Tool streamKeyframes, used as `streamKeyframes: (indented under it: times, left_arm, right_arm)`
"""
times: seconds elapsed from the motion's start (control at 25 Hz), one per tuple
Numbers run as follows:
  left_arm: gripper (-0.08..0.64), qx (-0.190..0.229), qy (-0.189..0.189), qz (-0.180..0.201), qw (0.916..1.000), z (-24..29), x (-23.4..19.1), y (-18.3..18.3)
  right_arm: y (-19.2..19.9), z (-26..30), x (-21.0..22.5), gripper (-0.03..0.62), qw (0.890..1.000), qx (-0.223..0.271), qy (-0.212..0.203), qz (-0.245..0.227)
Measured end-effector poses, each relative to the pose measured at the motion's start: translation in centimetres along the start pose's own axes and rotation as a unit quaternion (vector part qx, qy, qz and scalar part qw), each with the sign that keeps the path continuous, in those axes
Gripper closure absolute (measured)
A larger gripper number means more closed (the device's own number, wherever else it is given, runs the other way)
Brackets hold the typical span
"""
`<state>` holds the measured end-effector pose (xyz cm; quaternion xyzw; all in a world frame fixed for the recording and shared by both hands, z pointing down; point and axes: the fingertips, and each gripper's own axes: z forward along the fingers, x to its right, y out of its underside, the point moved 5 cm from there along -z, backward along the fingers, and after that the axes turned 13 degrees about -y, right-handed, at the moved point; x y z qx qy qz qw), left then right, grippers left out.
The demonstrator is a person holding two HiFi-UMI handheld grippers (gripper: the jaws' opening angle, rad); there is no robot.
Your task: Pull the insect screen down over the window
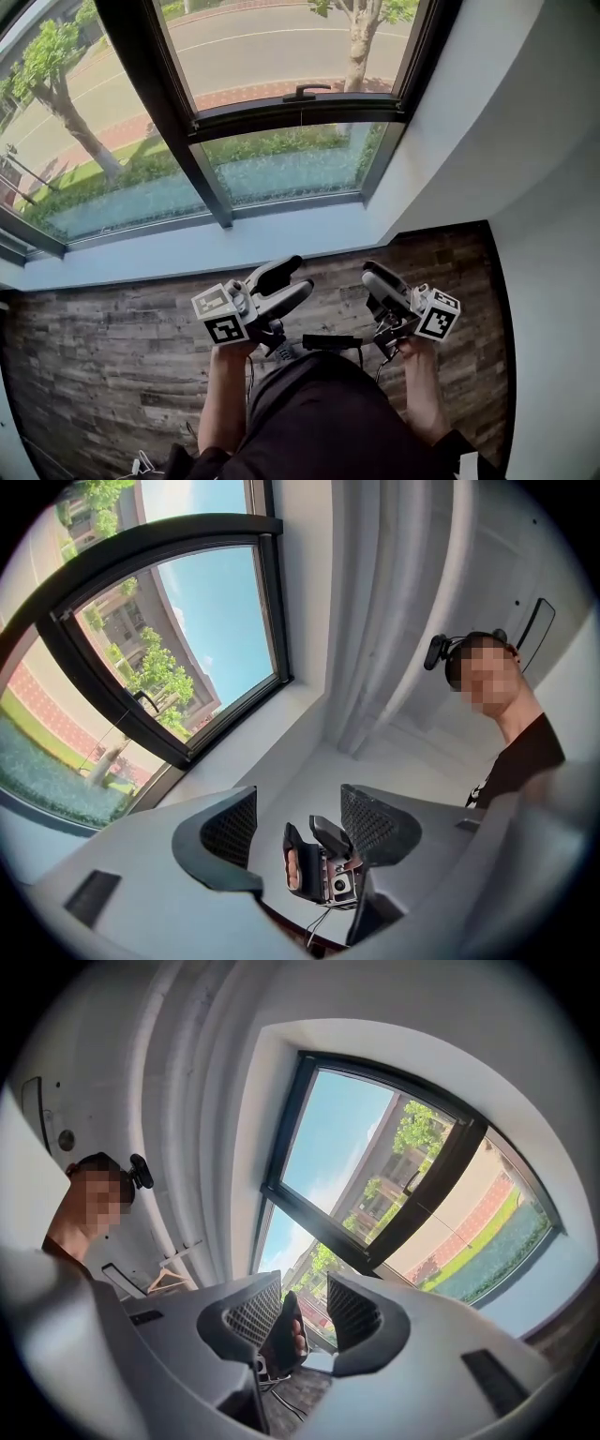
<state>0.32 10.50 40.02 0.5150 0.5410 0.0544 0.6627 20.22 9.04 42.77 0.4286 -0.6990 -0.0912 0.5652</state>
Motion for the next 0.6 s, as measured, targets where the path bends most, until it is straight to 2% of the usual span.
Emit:
streamKeyframes:
  times: [0.36,0.6]
  left_arm:
    - [0.273,0.012,0.004,-0.018,0.9998,-1.3,-1.4,-0.5]
    - [0.273,0.015,0.016,-0.007,0.9997,-1.1,-1.3,-1.2]
  right_arm:
    - [0.6,2.0,0.3,0.442,1.000,-0.019,0.014,0.000]
    - [0.4,2.4,0.5,0.445,1.000,-0.023,0.015,-0.006]
